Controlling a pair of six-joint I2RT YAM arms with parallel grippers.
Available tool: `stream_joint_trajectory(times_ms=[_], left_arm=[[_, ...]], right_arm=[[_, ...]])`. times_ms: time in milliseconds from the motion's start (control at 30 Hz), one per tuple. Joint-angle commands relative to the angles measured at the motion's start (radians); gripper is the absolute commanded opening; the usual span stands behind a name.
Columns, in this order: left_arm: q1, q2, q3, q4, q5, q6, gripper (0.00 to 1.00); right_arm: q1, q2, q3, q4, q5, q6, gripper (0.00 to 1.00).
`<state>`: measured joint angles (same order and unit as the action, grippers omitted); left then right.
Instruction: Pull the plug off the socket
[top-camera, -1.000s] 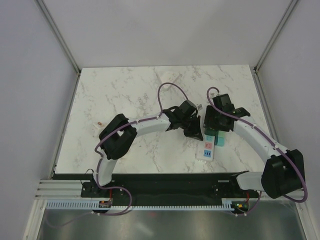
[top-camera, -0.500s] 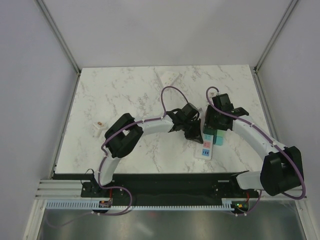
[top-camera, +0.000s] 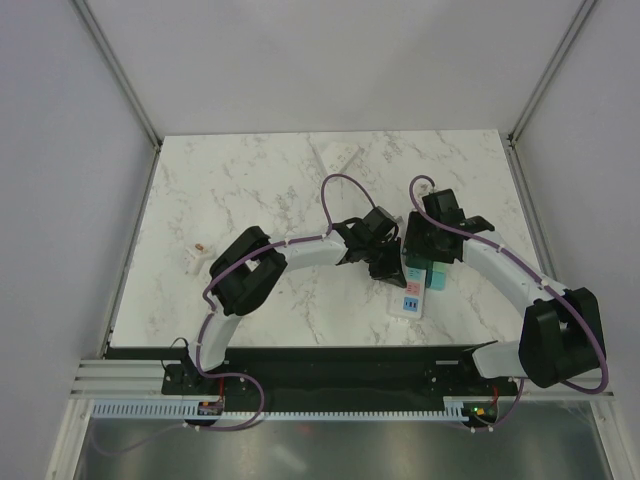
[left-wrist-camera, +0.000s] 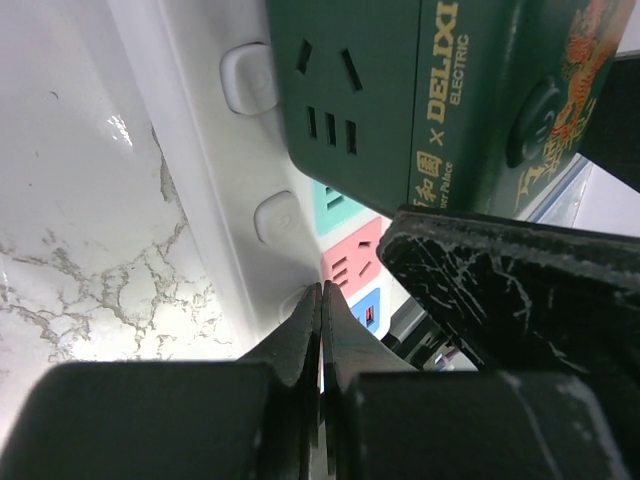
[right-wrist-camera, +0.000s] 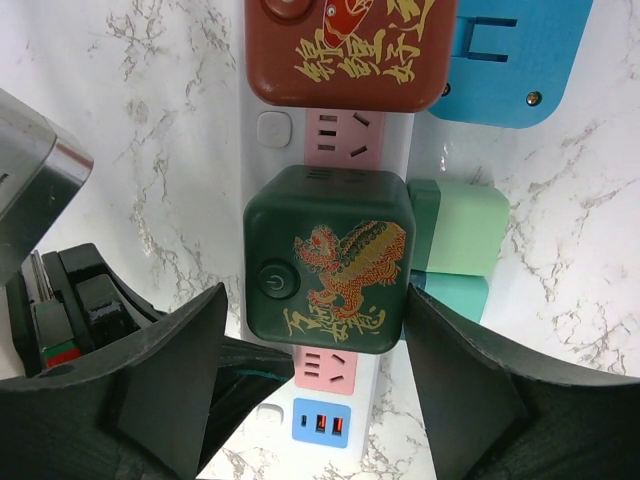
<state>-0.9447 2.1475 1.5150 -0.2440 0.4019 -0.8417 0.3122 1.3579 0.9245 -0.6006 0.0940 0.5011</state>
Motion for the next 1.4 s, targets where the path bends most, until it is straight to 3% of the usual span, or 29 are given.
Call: stream_joint_trajectory(times_ms=[0, 467, 533, 767, 800, 833, 1067, 1367], left_arm=[[-0.006, 0.009, -0.013, 0.012, -0.014, -0.022, 0.02], [-0.005, 0.048, 0.008, -0.081, -0.052, -0.062, 0.02], [-0.006, 0.058, 0.019, -0.101, -0.069, -0.074, 0.02], [-0.011, 0.11, 0.073, -0.199, -0.098, -0.111, 0.02], [-0.012, 0.115, 0.076, -0.218, -0.101, -0.114, 0.02], [-0.014, 0.12, 0.079, -0.224, -0.11, -0.118, 0.02], [-0.014, 0.135, 0.085, -0.242, -0.117, -0.126, 0.02], [-0.023, 0.123, 0.102, -0.241, -0.118, -0.099, 0.02]], right_arm=[[0.007, 0.009, 0.027, 0.031, -0.016, 0.013, 0.78], [0.008, 0.079, 0.016, 0.096, 0.019, 0.017, 0.68], [0.007, 0.075, 0.011, 0.101, 0.024, 0.017, 0.63], [0.008, 0.041, 0.016, 0.096, 0.004, 0.027, 0.22], [0.008, 0.035, 0.02, 0.091, 0.004, 0.027, 0.07], [0.008, 0.026, 0.025, 0.087, 0.004, 0.028, 0.0], [0.002, -0.055, 0.039, 0.068, -0.092, 0.056, 0.0], [0.007, -0.103, 0.054, 0.004, 0.002, -0.004, 0.0]])
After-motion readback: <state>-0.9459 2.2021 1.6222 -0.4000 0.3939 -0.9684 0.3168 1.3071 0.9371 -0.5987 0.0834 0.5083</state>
